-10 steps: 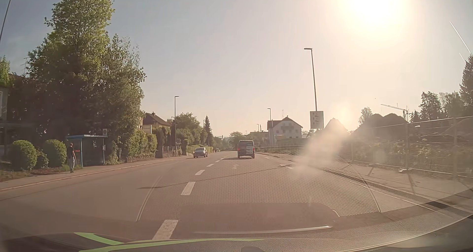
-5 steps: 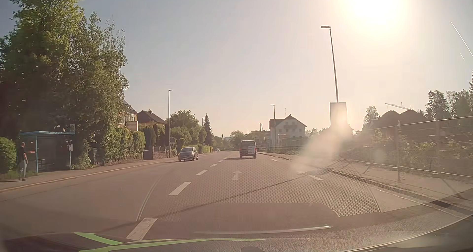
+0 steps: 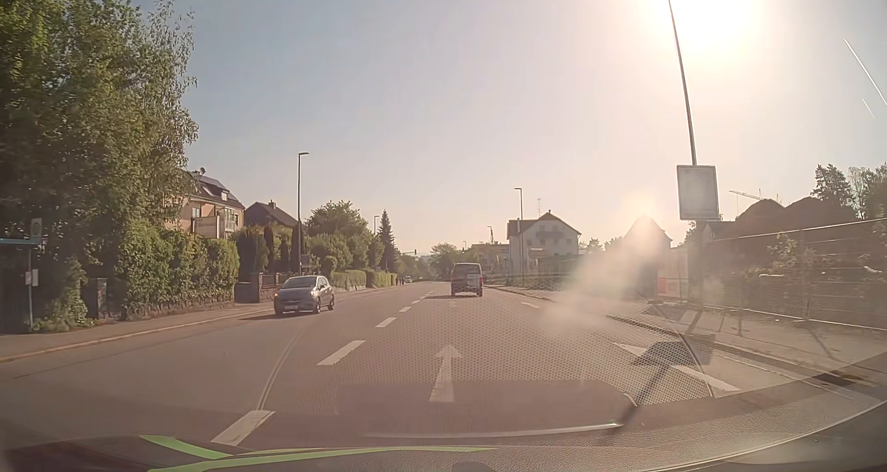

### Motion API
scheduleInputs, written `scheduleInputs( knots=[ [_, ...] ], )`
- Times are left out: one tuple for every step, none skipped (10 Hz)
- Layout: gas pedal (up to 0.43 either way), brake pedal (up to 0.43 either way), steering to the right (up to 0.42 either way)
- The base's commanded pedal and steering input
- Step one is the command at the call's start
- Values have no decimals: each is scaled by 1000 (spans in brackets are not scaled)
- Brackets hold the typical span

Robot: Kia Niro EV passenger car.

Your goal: Follow the waypoints while adhering to traffic rules and regulations

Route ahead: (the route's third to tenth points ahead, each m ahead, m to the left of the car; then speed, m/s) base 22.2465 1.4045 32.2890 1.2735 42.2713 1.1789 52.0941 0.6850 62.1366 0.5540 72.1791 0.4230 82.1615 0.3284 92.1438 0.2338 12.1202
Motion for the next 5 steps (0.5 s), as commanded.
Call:
scheduleInputs(
  knots=[
    [110,0,1],
    [98,0,1],
    [98,0,3],
    [98,0,4],
    [98,0,5]
  ],
)
